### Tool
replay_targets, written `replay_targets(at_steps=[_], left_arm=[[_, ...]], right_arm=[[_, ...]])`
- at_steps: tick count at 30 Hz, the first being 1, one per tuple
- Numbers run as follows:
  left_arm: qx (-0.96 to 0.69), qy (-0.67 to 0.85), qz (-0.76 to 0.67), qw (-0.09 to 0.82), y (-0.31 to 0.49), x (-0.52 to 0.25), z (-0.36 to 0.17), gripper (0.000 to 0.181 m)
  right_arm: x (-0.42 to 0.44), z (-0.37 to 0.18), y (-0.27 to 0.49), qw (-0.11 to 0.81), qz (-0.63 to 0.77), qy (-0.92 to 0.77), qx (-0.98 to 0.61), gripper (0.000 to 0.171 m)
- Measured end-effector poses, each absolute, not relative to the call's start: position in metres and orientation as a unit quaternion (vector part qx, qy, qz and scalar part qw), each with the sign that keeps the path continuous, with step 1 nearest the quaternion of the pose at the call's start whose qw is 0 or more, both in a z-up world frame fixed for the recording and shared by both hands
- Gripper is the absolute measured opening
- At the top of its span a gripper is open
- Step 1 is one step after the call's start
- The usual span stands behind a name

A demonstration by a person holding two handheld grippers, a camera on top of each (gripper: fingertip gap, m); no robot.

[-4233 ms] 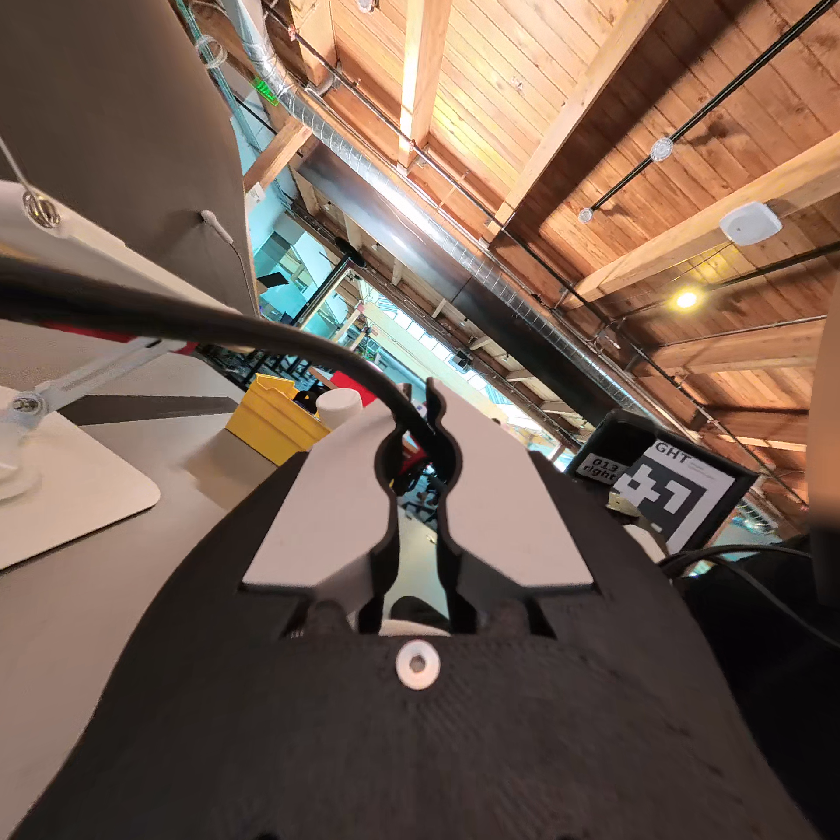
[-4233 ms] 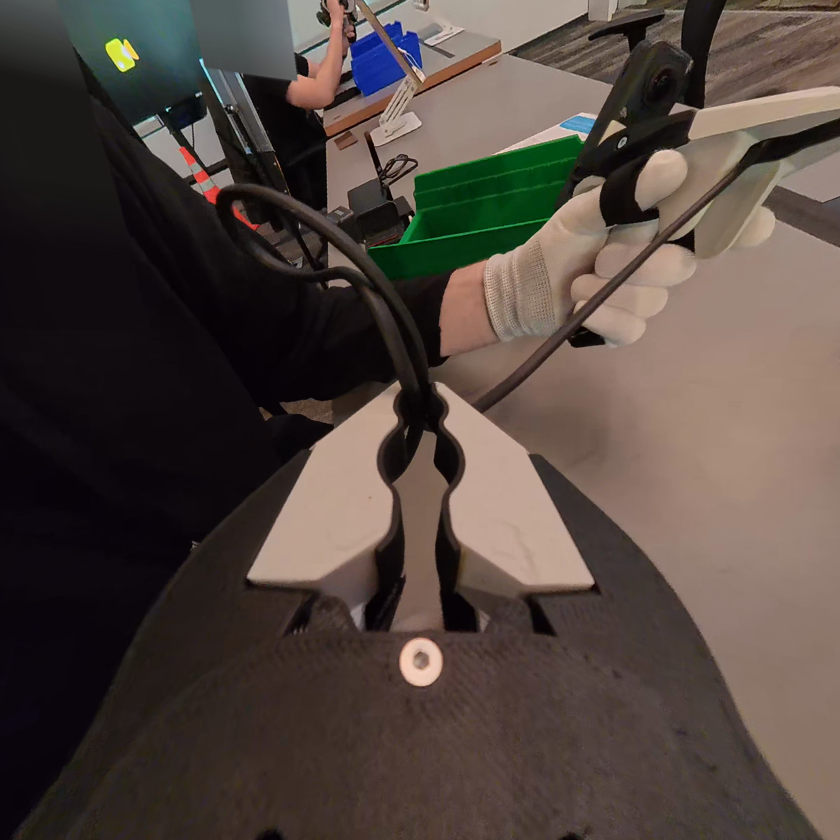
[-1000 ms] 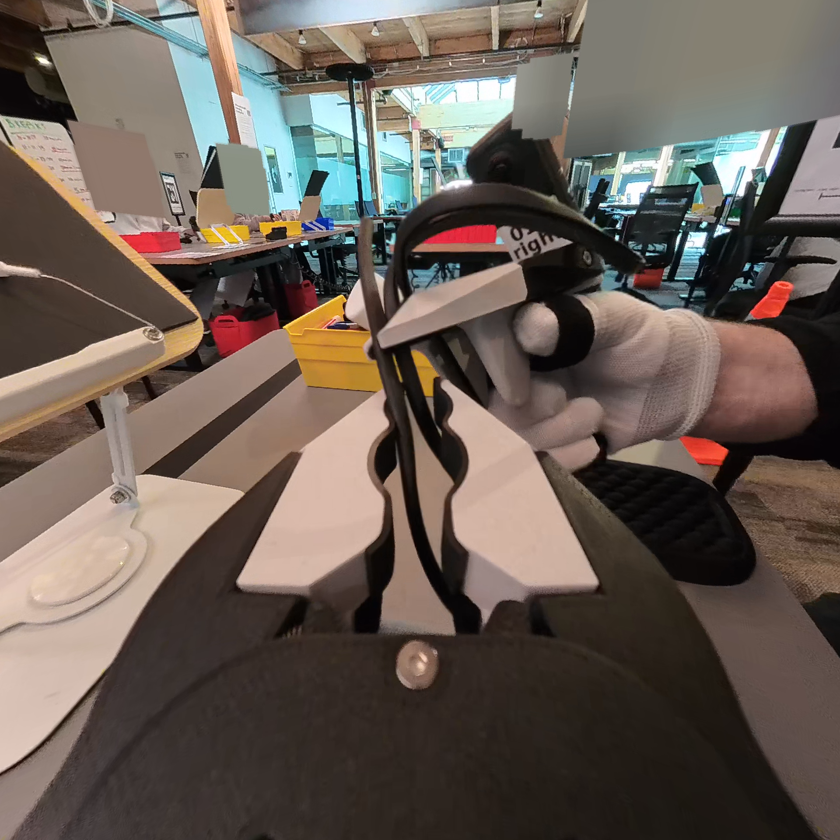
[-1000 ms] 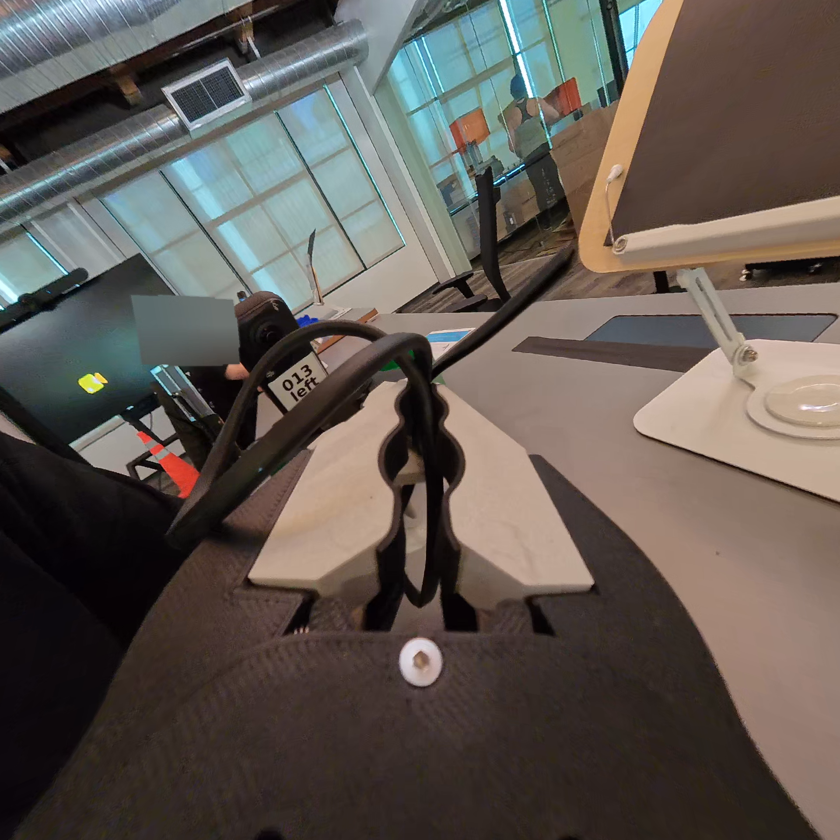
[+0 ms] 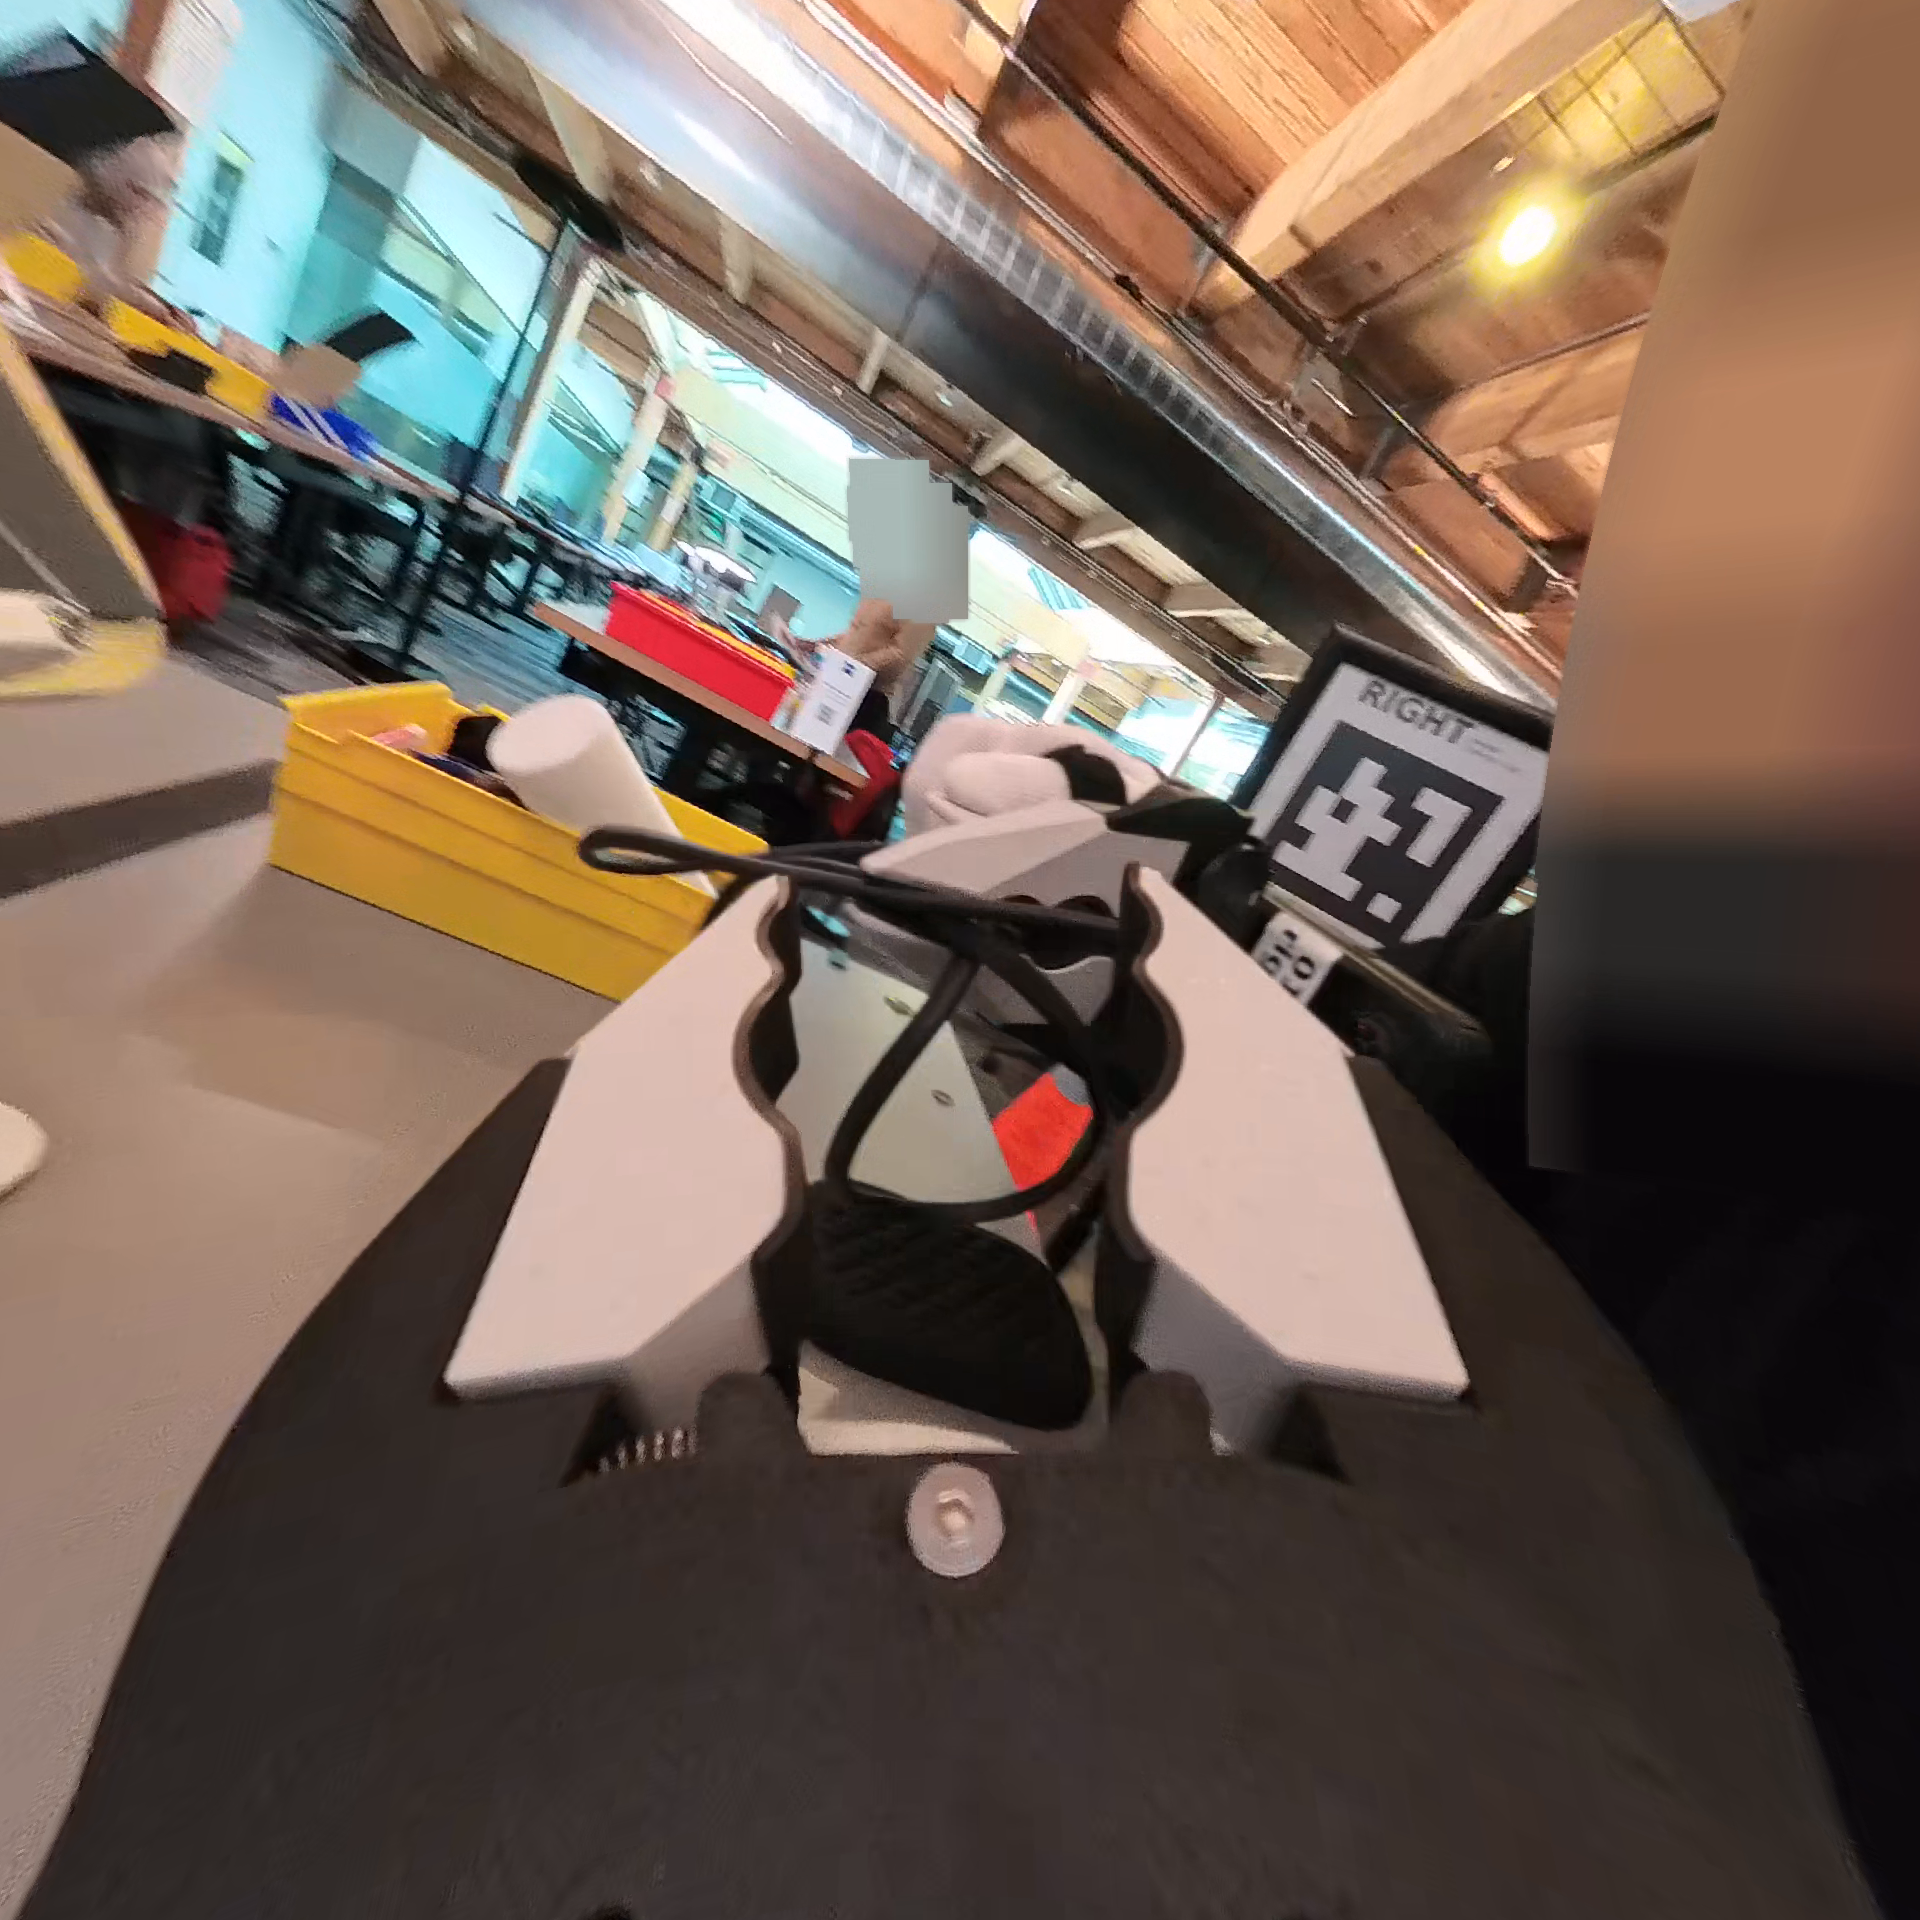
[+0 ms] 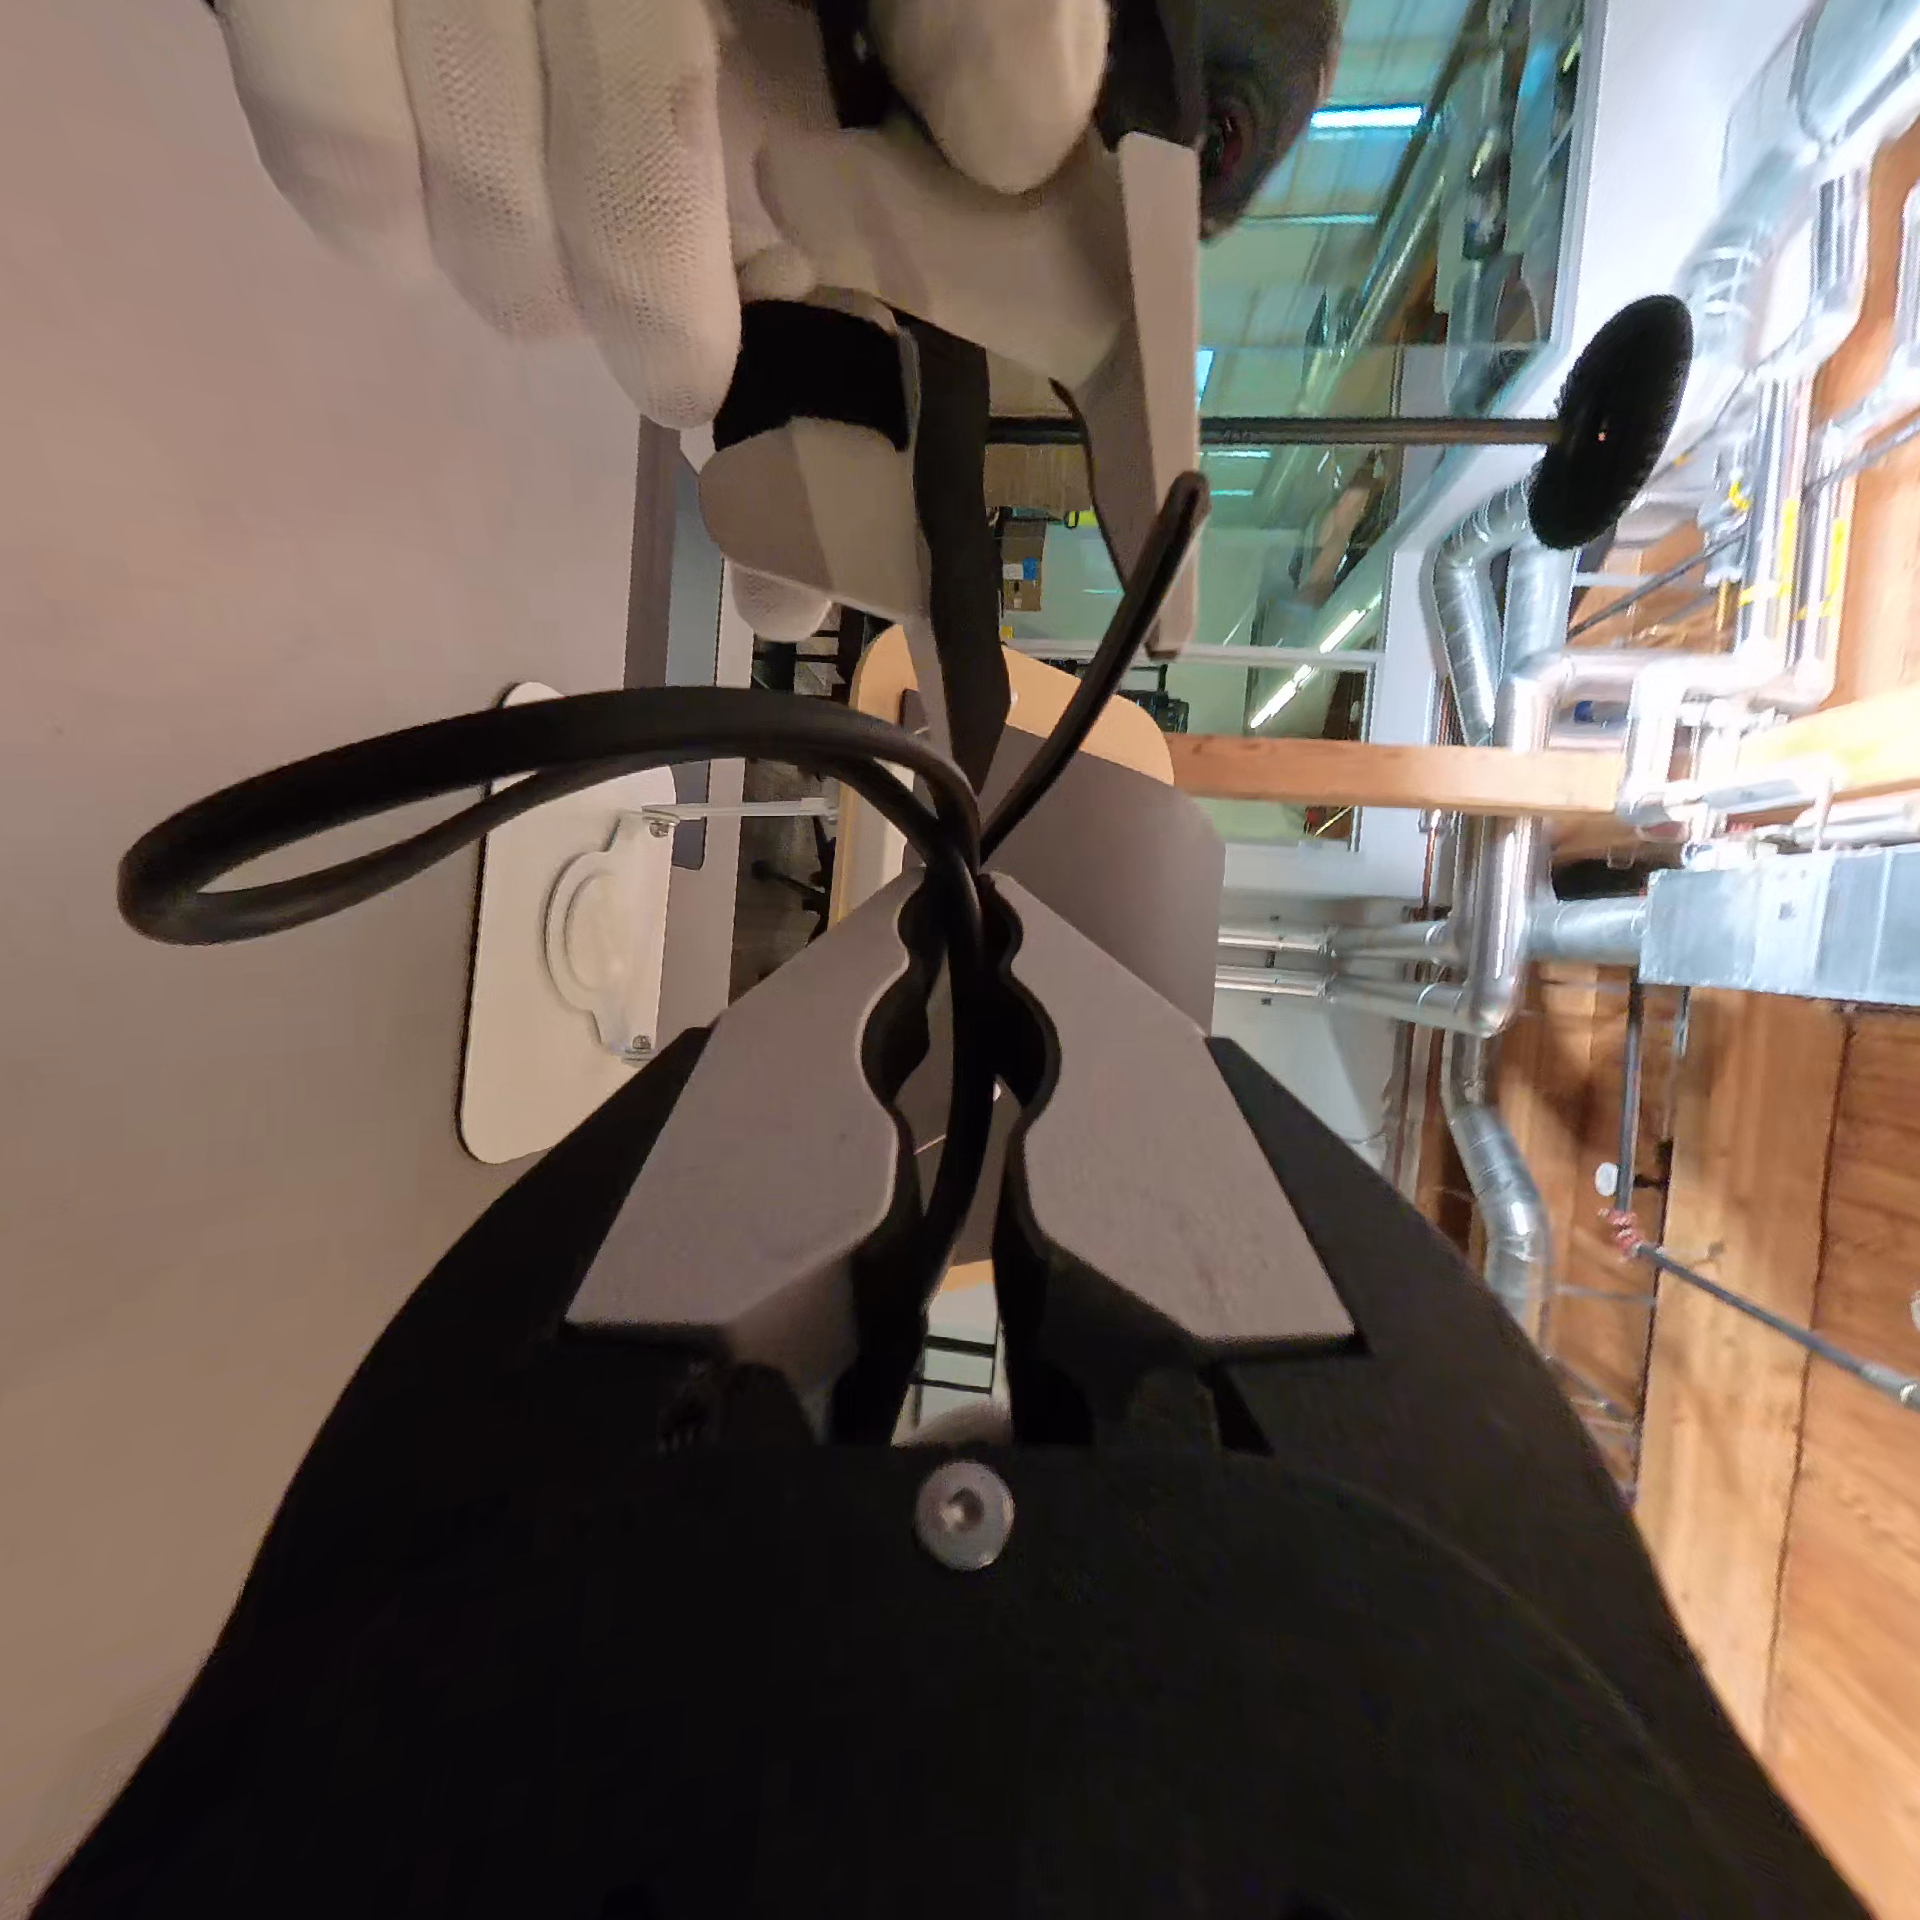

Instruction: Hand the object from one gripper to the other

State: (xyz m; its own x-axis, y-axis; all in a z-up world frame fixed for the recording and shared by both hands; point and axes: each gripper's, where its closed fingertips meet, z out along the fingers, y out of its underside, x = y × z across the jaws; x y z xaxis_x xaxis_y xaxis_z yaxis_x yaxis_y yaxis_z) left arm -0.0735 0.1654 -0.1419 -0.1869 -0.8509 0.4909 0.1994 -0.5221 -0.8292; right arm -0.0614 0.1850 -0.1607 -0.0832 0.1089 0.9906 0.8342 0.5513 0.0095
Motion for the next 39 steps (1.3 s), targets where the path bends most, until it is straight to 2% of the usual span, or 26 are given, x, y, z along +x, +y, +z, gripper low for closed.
replay_targets(at_steps=[6, 11, 16, 20, 21, 27, 30, 34, 37, 39], left_arm=[[-0.562, 0.374, -0.669, 0.312, 0.141, -0.046, -0.170, 0.062], [-0.584, 0.394, -0.629, 0.329, 0.141, -0.037, -0.182, 0.042], [-0.592, 0.404, -0.612, 0.334, 0.140, -0.033, -0.187, 0.012], [-0.604, 0.398, -0.593, 0.354, 0.148, -0.034, -0.191, 0.006], [-0.608, 0.397, -0.586, 0.361, 0.151, -0.035, -0.192, 0.006], [-0.648, 0.385, -0.511, 0.413, 0.182, -0.052, -0.198, 0.005], [-0.661, 0.385, -0.487, 0.421, 0.188, -0.058, -0.200, 0.005], [-0.670, 0.422, -0.462, 0.399, 0.177, -0.052, -0.210, 0.005], [-0.668, 0.446, -0.448, 0.392, 0.164, -0.045, -0.211, 0.006], [-0.659, 0.459, -0.452, 0.389, 0.155, -0.040, -0.208, 0.005]], right_arm=[[-0.062, -0.169, 0.188, 0.557, -0.339, -0.685, -0.325, 0.001], [-0.056, -0.173, 0.192, 0.551, -0.341, -0.687, -0.329, 0.001], [-0.052, -0.173, 0.195, 0.552, -0.336, -0.685, -0.337, 0.002], [-0.051, -0.176, 0.199, 0.546, -0.336, -0.684, -0.347, 0.003], [-0.050, -0.178, 0.201, 0.539, -0.336, -0.687, -0.353, 0.008], [-0.035, -0.181, 0.198, 0.513, -0.293, -0.693, -0.413, 0.064], [-0.040, -0.180, 0.183, 0.520, -0.234, -0.685, -0.455, 0.107], [-0.078, -0.184, 0.155, 0.554, -0.141, -0.677, -0.463, 0.141], [-0.097, -0.183, 0.153, 0.584, -0.104, -0.654, -0.470, 0.141], [-0.101, -0.182, 0.161, 0.599, -0.091, -0.634, -0.482, 0.127]])
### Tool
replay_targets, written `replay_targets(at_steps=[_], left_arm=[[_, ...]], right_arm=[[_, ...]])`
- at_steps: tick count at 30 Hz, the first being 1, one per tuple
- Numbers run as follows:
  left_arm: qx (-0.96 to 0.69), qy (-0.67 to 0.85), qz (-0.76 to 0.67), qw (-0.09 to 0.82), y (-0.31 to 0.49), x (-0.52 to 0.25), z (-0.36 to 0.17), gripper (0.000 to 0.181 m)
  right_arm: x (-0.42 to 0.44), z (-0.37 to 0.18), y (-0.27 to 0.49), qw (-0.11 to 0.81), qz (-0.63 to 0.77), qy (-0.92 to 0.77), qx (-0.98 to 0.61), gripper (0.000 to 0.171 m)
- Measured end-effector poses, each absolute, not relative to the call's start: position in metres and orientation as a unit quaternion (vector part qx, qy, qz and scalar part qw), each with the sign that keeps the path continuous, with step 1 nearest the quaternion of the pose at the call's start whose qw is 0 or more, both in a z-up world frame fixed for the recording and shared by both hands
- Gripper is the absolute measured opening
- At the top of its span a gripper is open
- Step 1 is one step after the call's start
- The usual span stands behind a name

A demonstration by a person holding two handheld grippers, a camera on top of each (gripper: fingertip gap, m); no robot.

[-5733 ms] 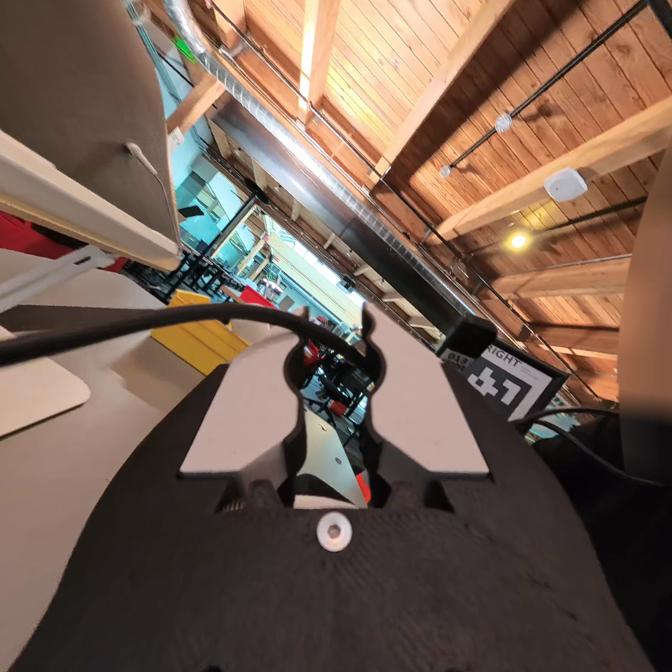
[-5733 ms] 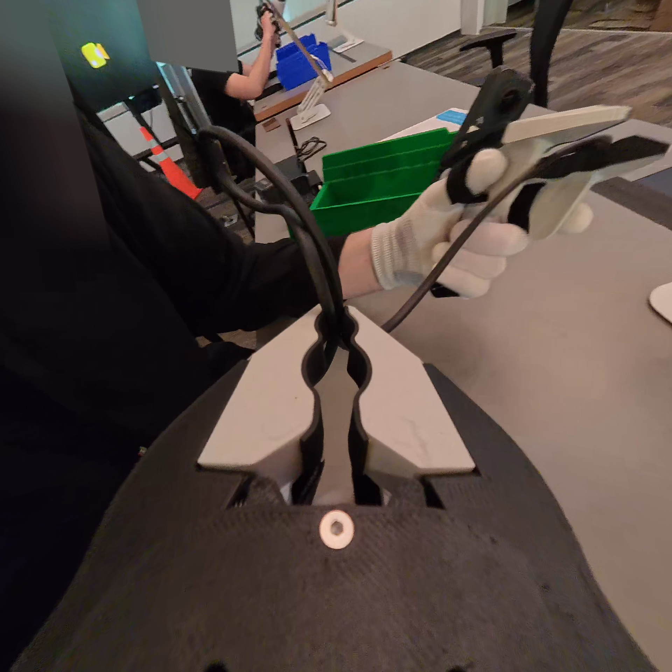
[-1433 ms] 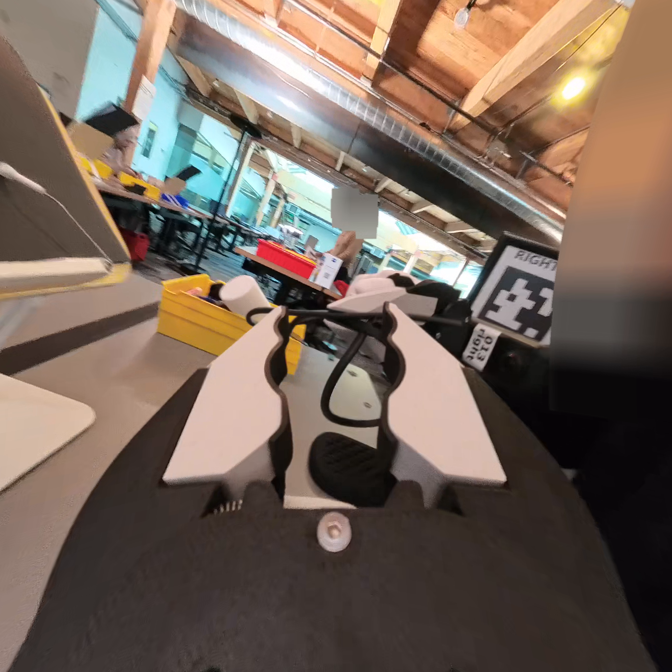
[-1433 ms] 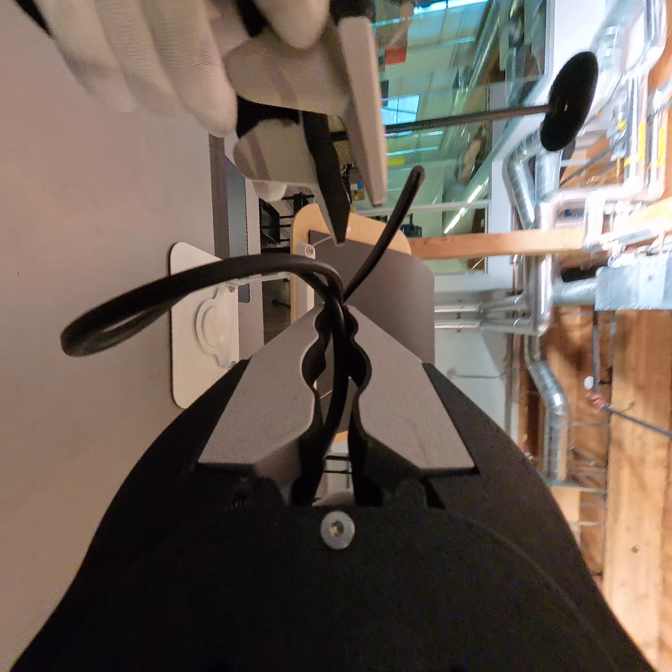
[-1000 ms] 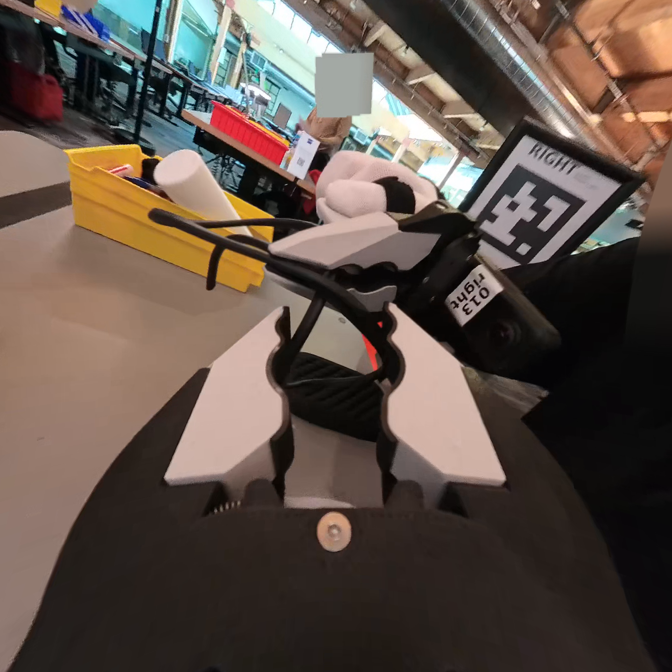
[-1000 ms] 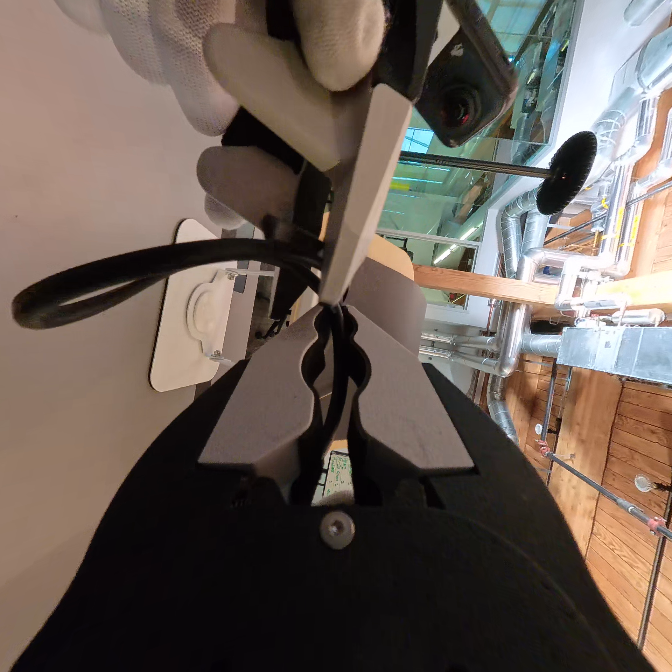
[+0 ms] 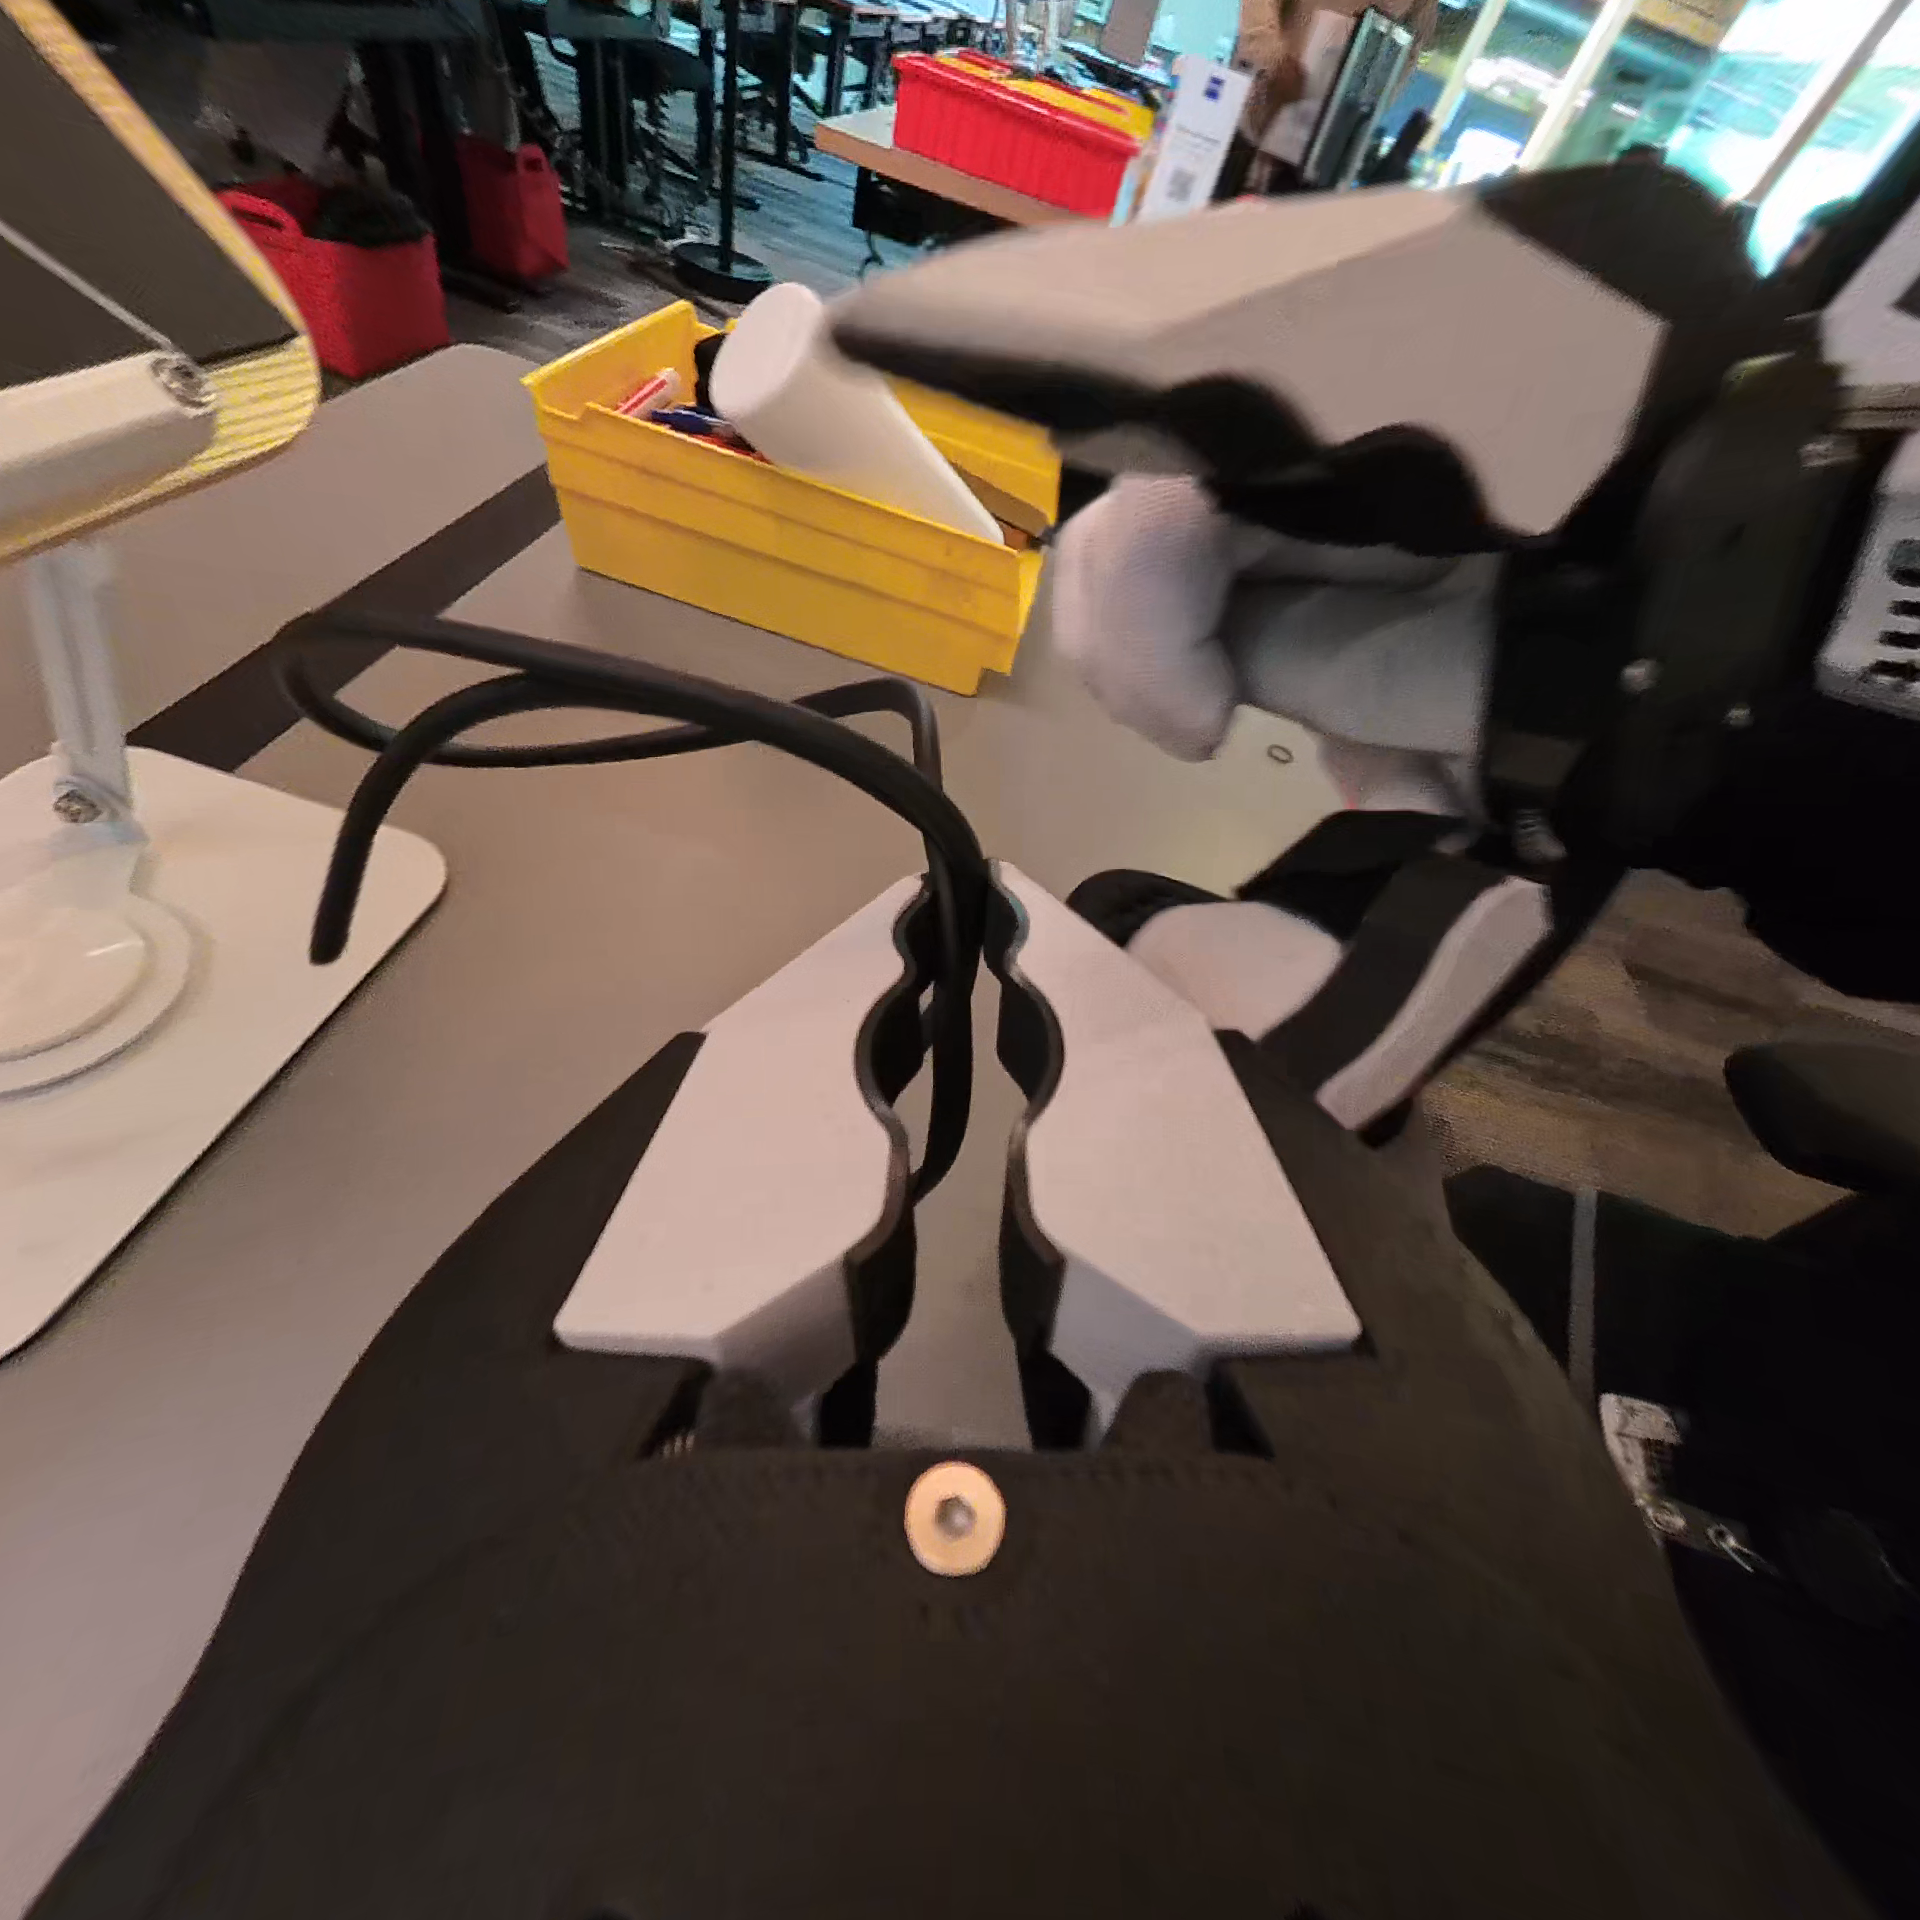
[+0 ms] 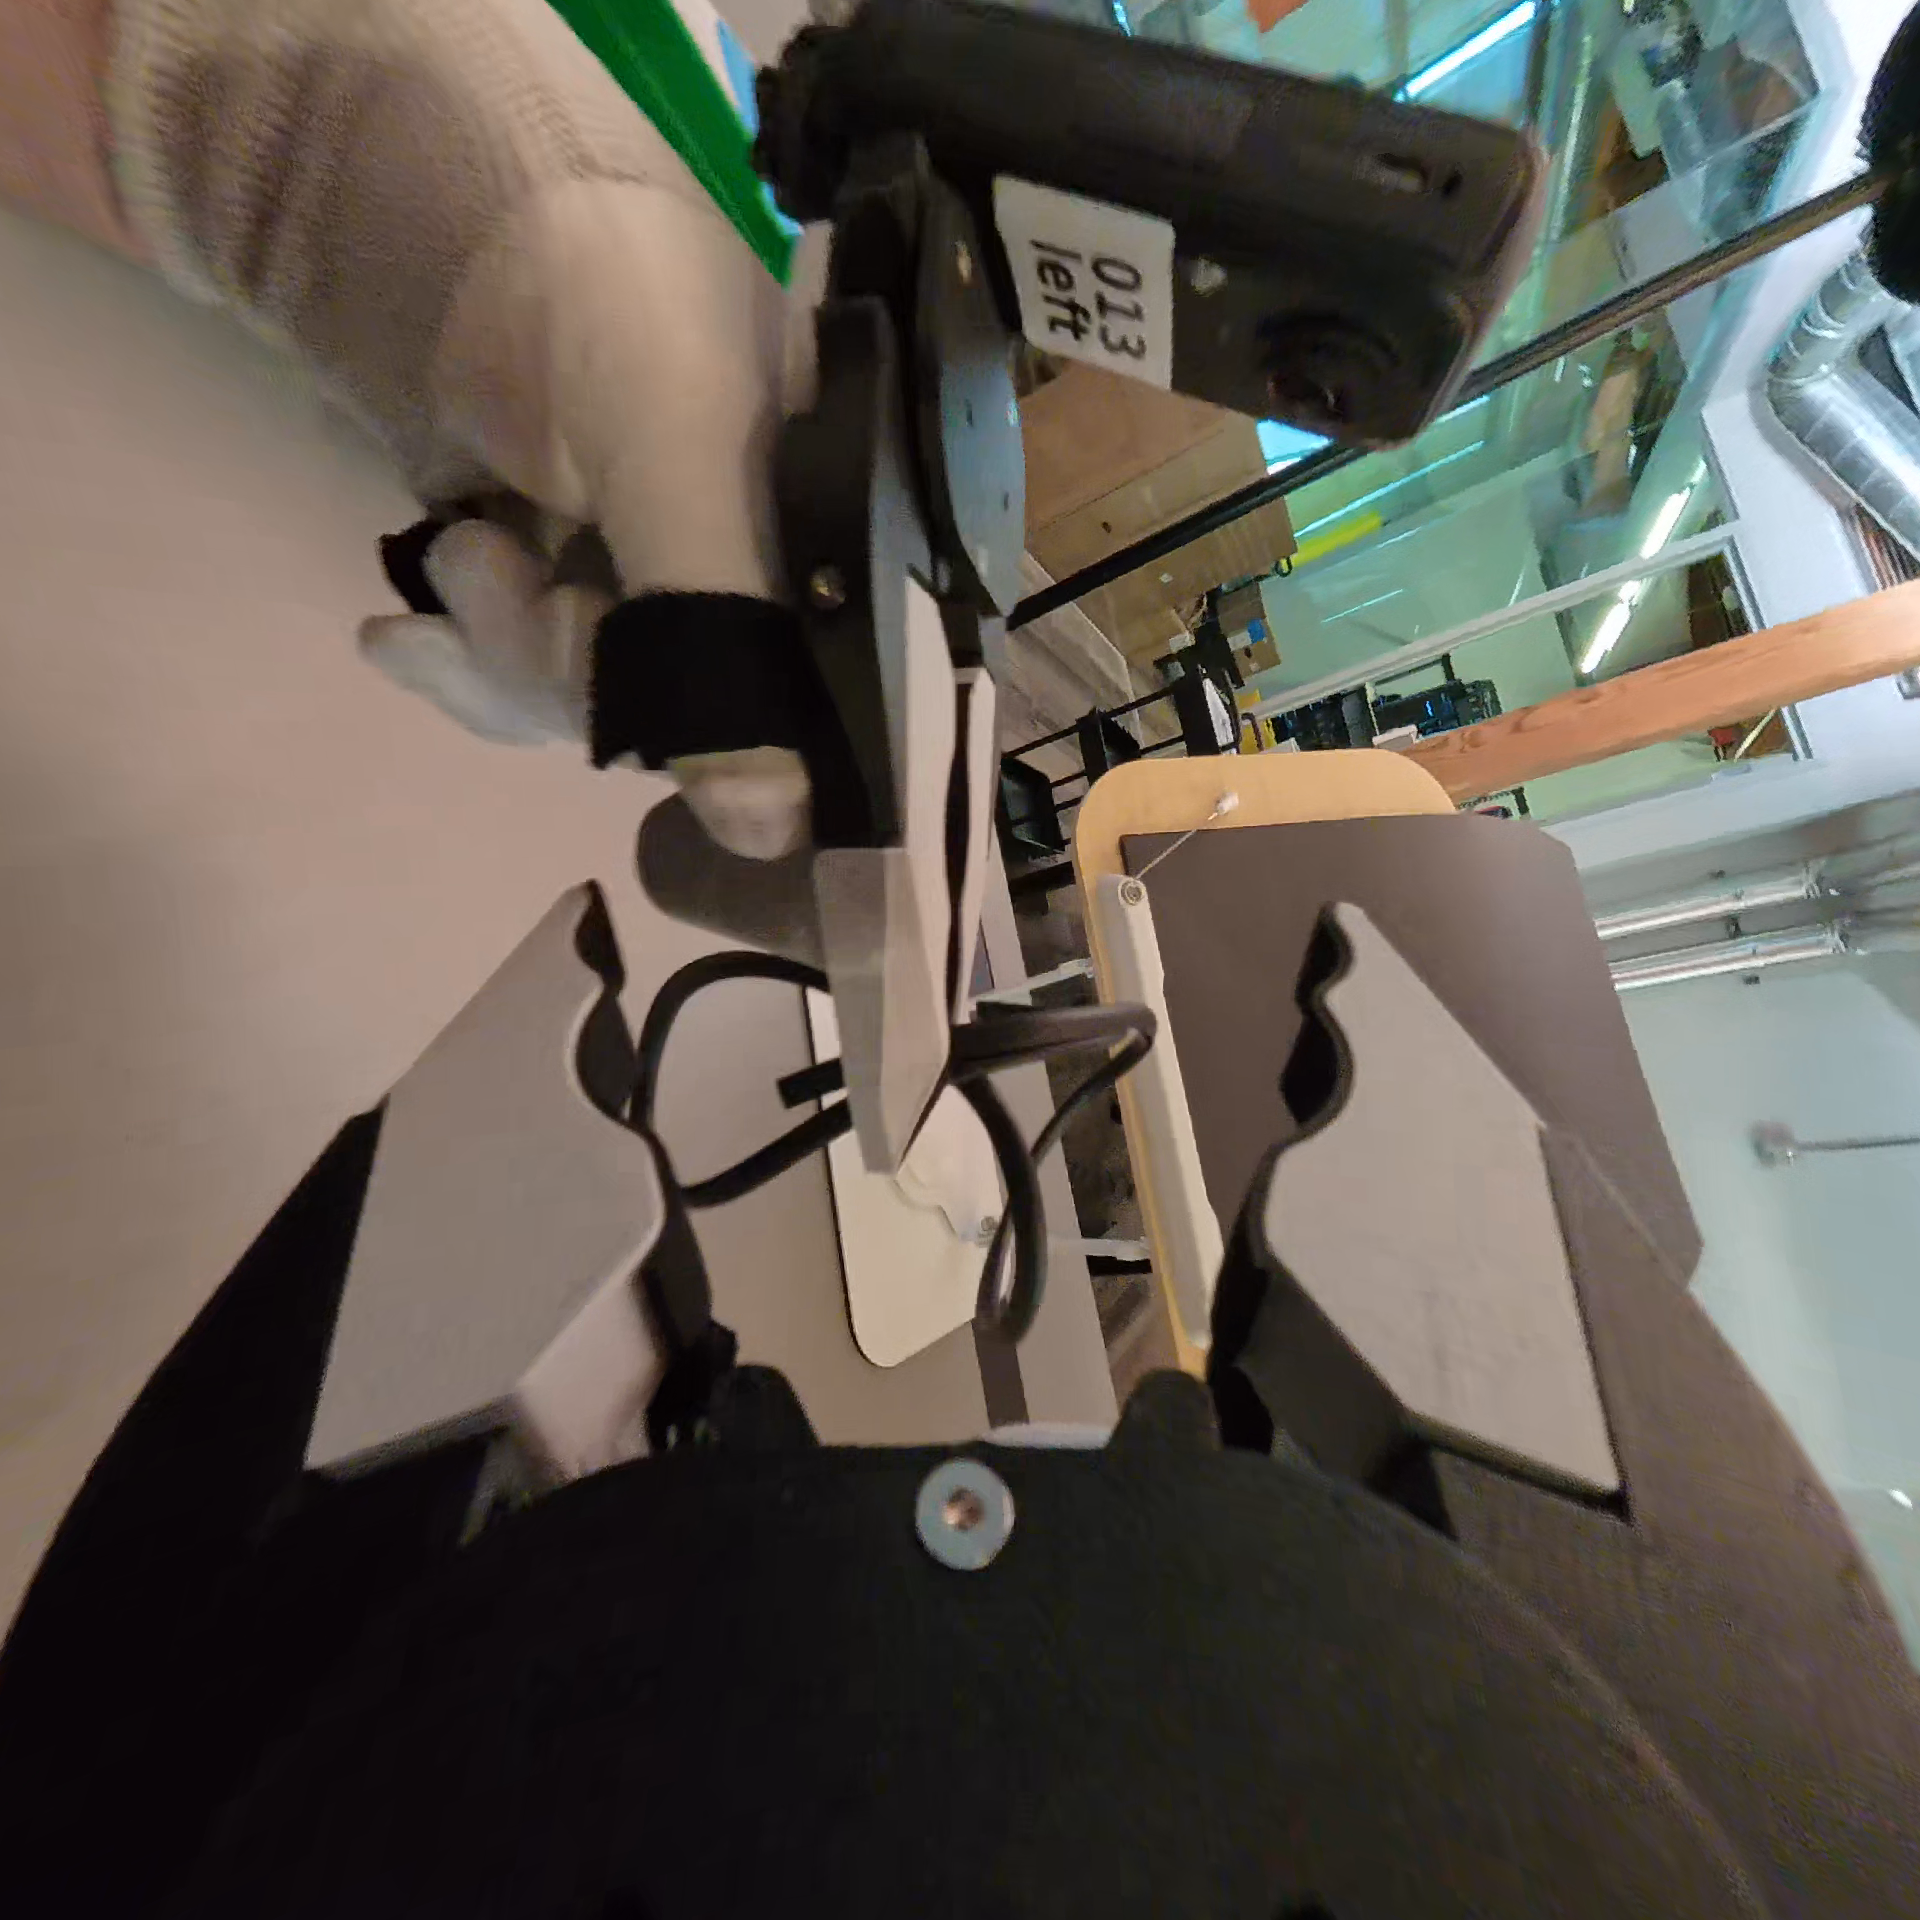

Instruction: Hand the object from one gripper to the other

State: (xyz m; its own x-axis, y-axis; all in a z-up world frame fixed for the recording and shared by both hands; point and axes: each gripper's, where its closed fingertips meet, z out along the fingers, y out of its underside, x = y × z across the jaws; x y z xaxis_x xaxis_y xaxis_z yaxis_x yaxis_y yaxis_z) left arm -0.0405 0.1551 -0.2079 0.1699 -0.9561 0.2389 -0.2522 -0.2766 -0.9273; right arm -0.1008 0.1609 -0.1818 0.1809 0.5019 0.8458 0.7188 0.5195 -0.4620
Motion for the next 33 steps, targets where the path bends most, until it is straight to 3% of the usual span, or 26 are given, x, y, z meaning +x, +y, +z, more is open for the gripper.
replay_targets(at_steps=[5, 7, 11, 24, 33], left_arm=[[-0.643, 0.453, -0.481, 0.388, 0.151, -0.046, -0.195, 0.005], [-0.638, 0.453, -0.491, 0.383, 0.149, -0.046, -0.192, 0.005], [-0.624, 0.464, -0.509, 0.369, 0.137, -0.043, -0.189, 0.005], [-0.589, 0.463, -0.564, 0.347, 0.123, -0.042, -0.177, 0.007], [-0.601, 0.463, -0.538, 0.368, 0.128, -0.040, -0.179, 0.012]], right_arm=[[-0.101, -0.193, 0.165, 0.596, -0.070, -0.637, -0.484, 0.090], [-0.097, -0.200, 0.170, 0.591, -0.092, -0.644, -0.477, 0.094], [-0.093, -0.200, 0.173, 0.593, -0.078, -0.639, -0.484, 0.081], [-0.080, -0.199, 0.172, 0.586, -0.057, -0.637, -0.498, 0.019], [-0.076, -0.205, 0.177, 0.570, -0.031, -0.623, -0.534, 0.009]])
